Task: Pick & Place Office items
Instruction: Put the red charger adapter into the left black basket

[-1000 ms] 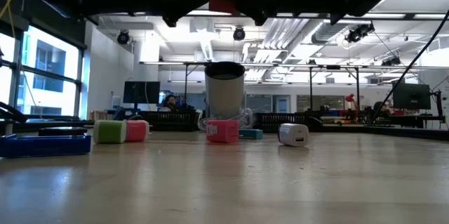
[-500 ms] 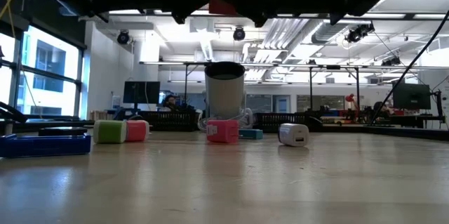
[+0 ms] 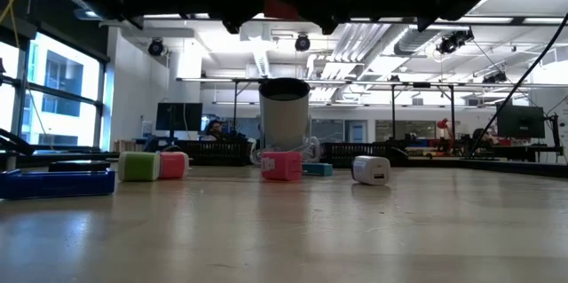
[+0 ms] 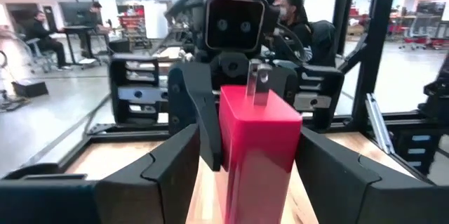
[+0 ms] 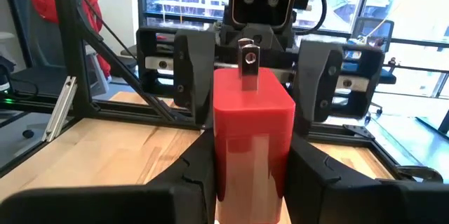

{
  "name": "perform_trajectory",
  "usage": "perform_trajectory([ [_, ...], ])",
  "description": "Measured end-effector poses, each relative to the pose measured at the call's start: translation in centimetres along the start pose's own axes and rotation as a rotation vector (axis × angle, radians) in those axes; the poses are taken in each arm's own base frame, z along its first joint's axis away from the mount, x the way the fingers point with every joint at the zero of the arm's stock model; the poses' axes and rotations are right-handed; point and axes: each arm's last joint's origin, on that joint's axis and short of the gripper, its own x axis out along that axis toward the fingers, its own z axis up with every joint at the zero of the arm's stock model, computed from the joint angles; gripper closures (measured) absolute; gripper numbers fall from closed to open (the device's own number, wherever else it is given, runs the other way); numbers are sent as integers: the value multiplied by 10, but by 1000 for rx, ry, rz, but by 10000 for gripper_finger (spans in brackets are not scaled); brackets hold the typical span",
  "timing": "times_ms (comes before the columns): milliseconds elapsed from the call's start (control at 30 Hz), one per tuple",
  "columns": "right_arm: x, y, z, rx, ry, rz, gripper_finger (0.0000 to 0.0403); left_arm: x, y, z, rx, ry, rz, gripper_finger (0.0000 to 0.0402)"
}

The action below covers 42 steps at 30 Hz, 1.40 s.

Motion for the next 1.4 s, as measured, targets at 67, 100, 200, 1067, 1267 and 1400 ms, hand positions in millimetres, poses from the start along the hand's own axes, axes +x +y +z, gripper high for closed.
perform_trajectory([
  [67,0,0,0,0,-1,0,300,1,0,0,0,1,-10,199],
  [100,0,0,0,0,0,1,300,2,0,1,2,-2,-12,207],
  [200,0,0,-1,9,6,9,300,2,0,2,23,-6,-14,243],
  [1067,0,-5,-5,65,57,-104,95,1,0,3,70,3,-8,285],
  [1267,-1,-6,-7,48,73,-140,45,-5,0,9,98,32,35,285],
  [1400,-1,-5,-7,31,76,-138,48,-11,0,13,119,67,56,285],
])
